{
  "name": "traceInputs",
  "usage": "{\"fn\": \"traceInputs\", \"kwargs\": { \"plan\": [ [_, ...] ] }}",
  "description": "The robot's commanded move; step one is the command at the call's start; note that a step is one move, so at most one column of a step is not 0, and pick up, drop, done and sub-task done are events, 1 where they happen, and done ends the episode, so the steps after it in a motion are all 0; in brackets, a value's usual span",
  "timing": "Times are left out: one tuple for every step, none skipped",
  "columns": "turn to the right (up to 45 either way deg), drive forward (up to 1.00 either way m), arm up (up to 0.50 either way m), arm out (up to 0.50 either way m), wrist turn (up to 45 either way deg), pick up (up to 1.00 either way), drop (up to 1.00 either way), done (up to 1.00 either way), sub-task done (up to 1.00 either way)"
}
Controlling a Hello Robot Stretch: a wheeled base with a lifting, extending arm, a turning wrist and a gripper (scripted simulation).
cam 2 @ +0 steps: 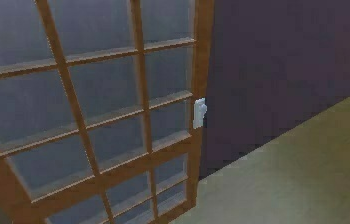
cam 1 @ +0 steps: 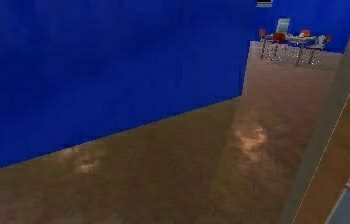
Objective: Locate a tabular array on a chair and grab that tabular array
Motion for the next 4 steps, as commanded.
{"fn": "traceInputs", "kwargs": {
  "plan": [
    [-9.0, 0.00, 0.00, 0.00, 0.0, 0.00, 0.00, 0.00, 0.00],
    [0.0, 0.40, 0.00, 0.00, 0.0, 0.00, 0.00, 0.00, 0.00],
    [18.0, 0.00, 0.00, 0.00, 0.0, 0.00, 0.00, 0.00, 0.00],
    [0.0, 0.55, 0.00, 0.00, 0.0, 0.00, 0.00, 0.00, 0.00]
  ]
}}
